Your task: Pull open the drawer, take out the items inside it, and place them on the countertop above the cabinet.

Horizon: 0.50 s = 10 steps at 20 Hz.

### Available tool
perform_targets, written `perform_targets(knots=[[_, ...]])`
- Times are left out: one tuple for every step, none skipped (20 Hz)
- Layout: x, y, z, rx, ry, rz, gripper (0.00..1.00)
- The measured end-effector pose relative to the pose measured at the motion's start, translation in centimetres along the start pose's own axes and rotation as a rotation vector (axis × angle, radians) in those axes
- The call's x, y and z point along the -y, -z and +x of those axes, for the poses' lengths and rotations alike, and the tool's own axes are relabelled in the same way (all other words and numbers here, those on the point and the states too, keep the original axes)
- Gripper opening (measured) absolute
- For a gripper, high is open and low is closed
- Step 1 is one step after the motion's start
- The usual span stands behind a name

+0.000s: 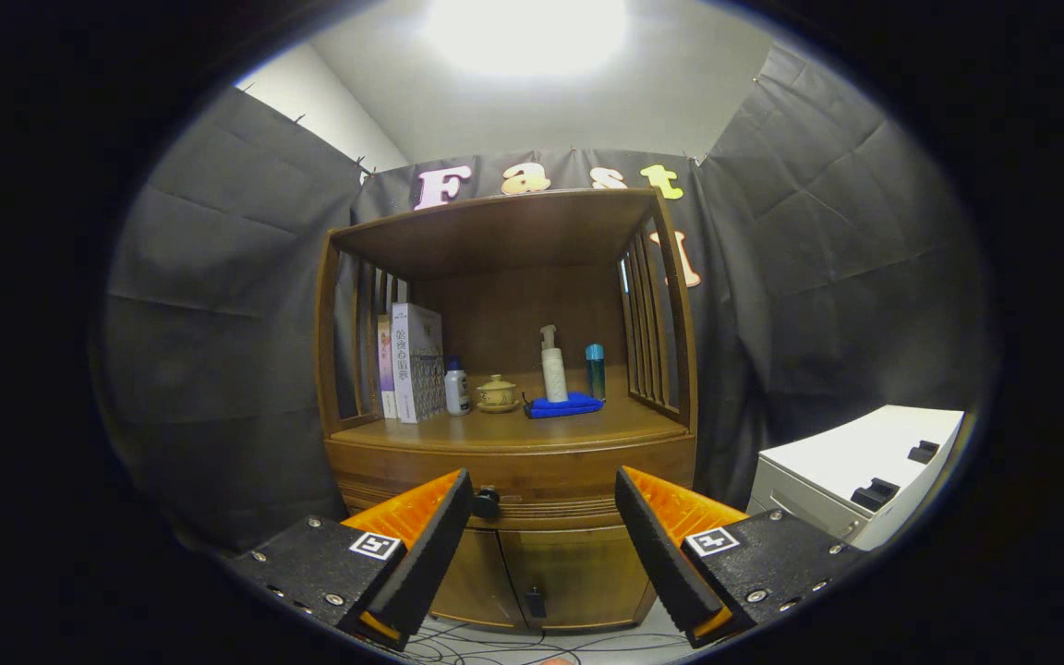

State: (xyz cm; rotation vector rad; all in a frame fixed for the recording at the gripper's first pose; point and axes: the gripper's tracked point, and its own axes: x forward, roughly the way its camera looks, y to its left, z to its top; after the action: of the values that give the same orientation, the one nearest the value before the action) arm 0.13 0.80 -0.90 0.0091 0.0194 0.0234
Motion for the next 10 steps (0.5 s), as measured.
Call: perform_targets(knots=[[0.0, 0.0, 0.1, 0.0, 0.0, 0.0, 0.96], [0.0, 0.1, 0.3, -0.001, 0.0, 0.0, 0.96], [-0.1, 0.0, 0.5, -0.002, -0.002, 0.001, 0.96], [-0.2, -0.2, 0.7, 0.0, -0.008, 0.002, 0.96], [-0.4, -0.4, 1.1, 0.005, -0.011, 0.005, 0.96], [-0.5, -0.5, 1.6, 0.008, -0.016, 0.008, 0.96], [-0.8, -0.6, 2.0, 0.01, -0.021, 0.013, 0.96], [-1.0, -0.6, 2.5, 0.015, -0.026, 0.014, 0.96], [-1.1, -0.7, 3.2, 0.016, -0.027, 0.016, 0.96], [-1.3, -0.5, 4.0, 0.012, -0.031, 0.022, 0.96]])
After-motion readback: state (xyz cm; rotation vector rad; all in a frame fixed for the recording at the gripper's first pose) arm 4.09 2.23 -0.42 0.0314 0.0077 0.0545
